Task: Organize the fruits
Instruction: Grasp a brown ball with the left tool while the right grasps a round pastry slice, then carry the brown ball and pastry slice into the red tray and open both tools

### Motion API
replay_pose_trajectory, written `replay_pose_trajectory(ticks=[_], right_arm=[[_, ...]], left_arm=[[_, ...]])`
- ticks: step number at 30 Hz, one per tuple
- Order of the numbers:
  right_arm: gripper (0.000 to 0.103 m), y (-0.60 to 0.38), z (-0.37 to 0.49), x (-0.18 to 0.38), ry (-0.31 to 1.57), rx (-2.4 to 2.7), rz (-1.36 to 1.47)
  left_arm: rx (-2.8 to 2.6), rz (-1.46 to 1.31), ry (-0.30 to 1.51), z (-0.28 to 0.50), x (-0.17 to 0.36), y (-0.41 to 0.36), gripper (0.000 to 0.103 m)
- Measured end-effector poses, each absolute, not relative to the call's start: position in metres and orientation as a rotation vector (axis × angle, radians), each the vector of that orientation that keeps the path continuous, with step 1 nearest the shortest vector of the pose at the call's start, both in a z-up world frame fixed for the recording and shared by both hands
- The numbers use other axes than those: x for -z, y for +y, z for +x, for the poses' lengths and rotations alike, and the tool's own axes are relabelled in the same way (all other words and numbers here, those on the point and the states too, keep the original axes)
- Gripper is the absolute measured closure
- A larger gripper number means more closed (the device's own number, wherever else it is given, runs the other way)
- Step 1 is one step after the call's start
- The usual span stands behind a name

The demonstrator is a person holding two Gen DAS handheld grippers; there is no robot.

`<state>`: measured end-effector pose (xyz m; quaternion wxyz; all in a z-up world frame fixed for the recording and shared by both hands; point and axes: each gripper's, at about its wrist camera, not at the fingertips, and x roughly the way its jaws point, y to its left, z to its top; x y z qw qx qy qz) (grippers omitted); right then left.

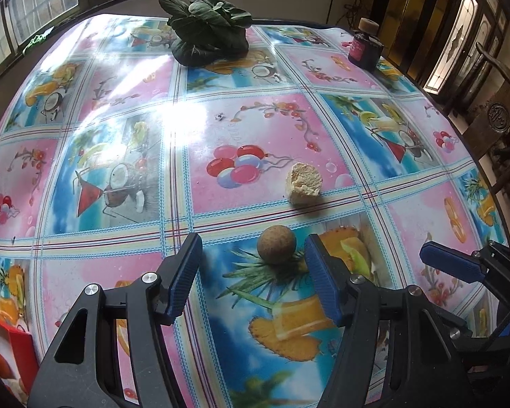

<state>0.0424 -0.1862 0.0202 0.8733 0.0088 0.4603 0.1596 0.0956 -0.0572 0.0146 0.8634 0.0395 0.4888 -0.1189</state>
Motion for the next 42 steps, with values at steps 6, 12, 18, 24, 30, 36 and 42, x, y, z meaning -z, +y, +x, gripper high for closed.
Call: replay_pose_trajectory(ticks=[6,12,18,24,30,36,42], right_arm=[[0.057,-0.186,0.043,-0.02,0.96,-0.334,0.016],[0.057,-0.177,0.049,-0.026,0.947,-0.345,0.001],[0.057,-0.155,0.08,-0.022,0.945,-0.347,-0.059],[0.058,-0.135,0.116,-0.014,0.955,-0.364,-0.086],[0.076,-0.129,0.13,-0.005,0.968,-0.349,-0.075],[0.076,-0.125,0.102,-0.013,0.963,-0.374,-0.074],[0.076,-0.115,0.057,-0.03,0.92,-0.404,-0.05]], left_arm=[[0.237,0.078,1.004,0.097,-0.016,-0.054,0.082],[0.203,0.036,1.006,0.085,-0.022,-0.041,0.082],[0.158,-0.009,1.021,0.065,-0.028,-0.021,0.082],[0.112,-0.023,1.02,0.046,-0.037,0.0,0.082],[0.092,-0.037,1.02,0.031,-0.041,0.016,0.082],[0.123,-0.069,1.022,0.016,-0.048,0.032,0.082],[0.168,-0.164,1.069,0.0,-0.053,0.064,0.082]])
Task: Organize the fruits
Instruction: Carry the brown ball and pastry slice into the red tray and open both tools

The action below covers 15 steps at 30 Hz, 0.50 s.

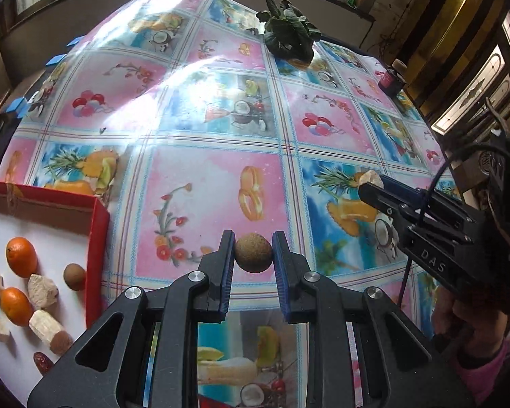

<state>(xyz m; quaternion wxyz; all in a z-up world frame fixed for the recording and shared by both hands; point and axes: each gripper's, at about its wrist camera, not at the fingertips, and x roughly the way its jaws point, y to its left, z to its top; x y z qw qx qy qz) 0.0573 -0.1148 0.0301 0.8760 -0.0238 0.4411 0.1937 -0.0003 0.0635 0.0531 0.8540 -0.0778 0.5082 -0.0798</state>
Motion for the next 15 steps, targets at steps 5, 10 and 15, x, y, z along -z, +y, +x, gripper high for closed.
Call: replay_pose_trajectory(ticks=[5,10,15], right_arm=[[0.076,-0.096,0.027,-0.04,0.898,-0.447,-0.04],[0.076,-0.072,0.002,-0.046,0.884,-0.495,-0.06],[0.076,-0.049,-0.018,-0.052,0.871,-0.533,-0.071]], left_arm=[[0.144,-0.176,1.047,-0.022,-0.063,0.084,0.082],[0.08,-0.109,0.996,-0.048,-0.071,0.097,0.082],[0.006,-0.055,0.952,-0.069,-0.074,0.114,0.082]])
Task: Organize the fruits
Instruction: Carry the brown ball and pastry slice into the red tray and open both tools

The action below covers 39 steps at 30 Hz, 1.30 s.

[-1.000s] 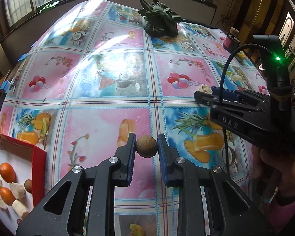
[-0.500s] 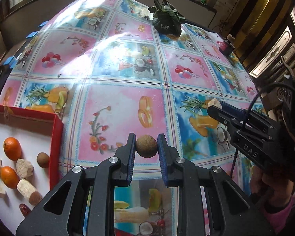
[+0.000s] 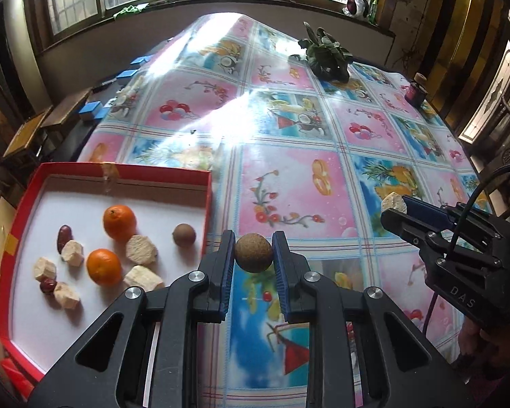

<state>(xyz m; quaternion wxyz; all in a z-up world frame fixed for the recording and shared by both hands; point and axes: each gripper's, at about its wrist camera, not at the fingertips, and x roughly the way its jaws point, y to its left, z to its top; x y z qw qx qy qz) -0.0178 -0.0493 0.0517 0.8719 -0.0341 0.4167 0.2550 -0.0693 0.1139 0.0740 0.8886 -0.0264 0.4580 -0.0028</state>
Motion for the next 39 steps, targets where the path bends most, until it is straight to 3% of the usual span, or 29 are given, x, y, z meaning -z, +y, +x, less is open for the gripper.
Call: replay_pose_trajectory(ticks=[15,39], right_arm=[[0.076,0.043,-0.055,-0.064,0.844,-0.694,-0.181],[0.076,0.143,-0.064,-0.056,0.867,-0.881,-0.317]], left_arm=[[-0.175,-0.033,0.875,-0.111,-0.077,0.176,0.082],[-0.292,-0.134,0.905,-0.132,-0.058,0.249,0.082]])
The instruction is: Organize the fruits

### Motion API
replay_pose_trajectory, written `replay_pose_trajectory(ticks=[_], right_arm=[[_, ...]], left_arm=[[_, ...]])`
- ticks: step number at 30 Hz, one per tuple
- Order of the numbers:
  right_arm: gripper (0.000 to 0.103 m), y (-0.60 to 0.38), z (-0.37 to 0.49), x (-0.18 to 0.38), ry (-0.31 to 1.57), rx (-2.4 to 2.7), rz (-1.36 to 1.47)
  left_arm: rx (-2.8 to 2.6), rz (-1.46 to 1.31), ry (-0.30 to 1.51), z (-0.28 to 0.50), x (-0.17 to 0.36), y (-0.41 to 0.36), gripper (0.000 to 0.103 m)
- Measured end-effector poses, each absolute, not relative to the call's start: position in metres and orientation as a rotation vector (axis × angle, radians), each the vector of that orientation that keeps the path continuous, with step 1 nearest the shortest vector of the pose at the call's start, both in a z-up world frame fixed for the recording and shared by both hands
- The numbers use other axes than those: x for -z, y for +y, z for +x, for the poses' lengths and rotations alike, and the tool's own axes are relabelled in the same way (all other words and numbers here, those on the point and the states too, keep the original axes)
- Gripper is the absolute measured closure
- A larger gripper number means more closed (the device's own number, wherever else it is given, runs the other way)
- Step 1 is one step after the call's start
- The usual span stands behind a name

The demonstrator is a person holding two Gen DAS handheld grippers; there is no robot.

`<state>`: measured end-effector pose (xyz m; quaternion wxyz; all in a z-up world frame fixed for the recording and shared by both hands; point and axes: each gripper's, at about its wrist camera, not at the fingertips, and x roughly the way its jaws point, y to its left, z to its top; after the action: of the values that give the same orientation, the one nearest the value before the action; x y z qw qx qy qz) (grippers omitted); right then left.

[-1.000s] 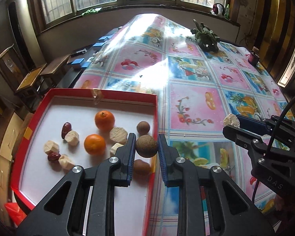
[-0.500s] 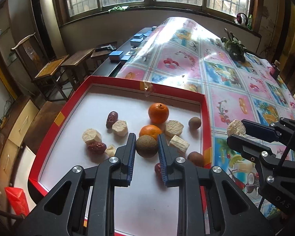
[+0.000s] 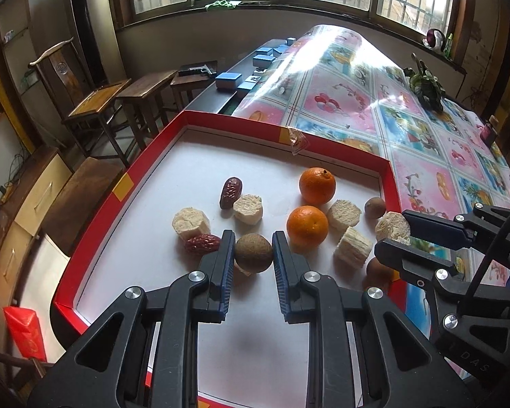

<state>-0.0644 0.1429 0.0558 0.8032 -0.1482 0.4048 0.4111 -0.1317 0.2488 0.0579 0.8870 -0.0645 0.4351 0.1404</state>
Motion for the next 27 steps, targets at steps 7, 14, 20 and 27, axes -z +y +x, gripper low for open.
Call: replay_pose_trajectory(ticks=[7,14,20,27], right_arm=[[0.076,0.164,-0.053,-0.047,0.89,-0.903,-0.324],[0.076,0.18,-0.043,-0.034,0.917,-0.917,-0.351],[0.073,0.18,-0.046,-0.031,0.912,-0.934,-0.355],[0.071,0.16,-0.055,-0.042,0.89,-0.91,-0.323]], left_arm=[[-0.298,-0.158,0.916,-0.134,-0.051,0.257,0.082],[-0.325,-0.169,0.919,-0.133,-0.047,0.261,0.081],[-0.359,-0.161,0.916,-0.133,-0.045,0.261,0.052],[-0.372,-0.159,0.876,-0.141,-0.05,0.257,0.041]])
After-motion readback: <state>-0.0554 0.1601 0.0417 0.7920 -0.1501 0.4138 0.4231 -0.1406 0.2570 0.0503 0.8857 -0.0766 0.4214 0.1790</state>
